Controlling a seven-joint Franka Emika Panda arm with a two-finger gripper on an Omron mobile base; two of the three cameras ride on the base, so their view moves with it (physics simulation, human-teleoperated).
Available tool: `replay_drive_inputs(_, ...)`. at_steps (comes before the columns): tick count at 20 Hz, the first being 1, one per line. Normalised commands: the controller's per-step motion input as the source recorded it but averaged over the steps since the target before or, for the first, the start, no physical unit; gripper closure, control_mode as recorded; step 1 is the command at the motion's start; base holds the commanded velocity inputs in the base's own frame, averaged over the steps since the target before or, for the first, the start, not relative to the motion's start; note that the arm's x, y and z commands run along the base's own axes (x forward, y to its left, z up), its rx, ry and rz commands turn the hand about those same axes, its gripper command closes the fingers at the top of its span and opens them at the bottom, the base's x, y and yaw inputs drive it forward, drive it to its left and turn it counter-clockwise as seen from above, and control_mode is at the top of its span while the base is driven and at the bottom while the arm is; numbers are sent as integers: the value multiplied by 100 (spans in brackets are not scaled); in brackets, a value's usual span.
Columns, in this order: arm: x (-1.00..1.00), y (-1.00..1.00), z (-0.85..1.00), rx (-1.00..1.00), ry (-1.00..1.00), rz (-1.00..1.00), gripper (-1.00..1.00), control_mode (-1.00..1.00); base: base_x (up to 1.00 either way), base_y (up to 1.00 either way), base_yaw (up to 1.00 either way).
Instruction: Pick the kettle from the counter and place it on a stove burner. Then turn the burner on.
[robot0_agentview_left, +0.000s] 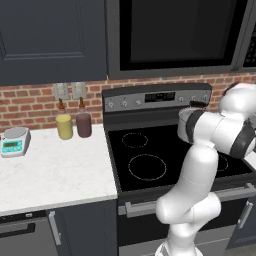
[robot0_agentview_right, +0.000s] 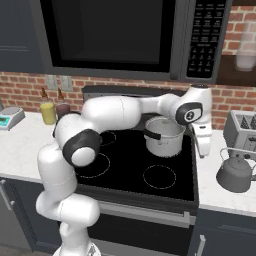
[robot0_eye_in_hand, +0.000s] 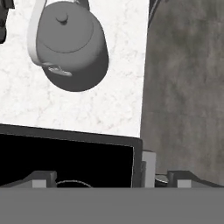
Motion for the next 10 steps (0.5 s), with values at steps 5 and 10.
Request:
replay_drive_inputs(5,28,-23,-43,0,0,-7,-100,-100,0,0,0)
replay_drive_inputs(10,31,-39,0,0,0,-3,-100,-100,0,0,0)
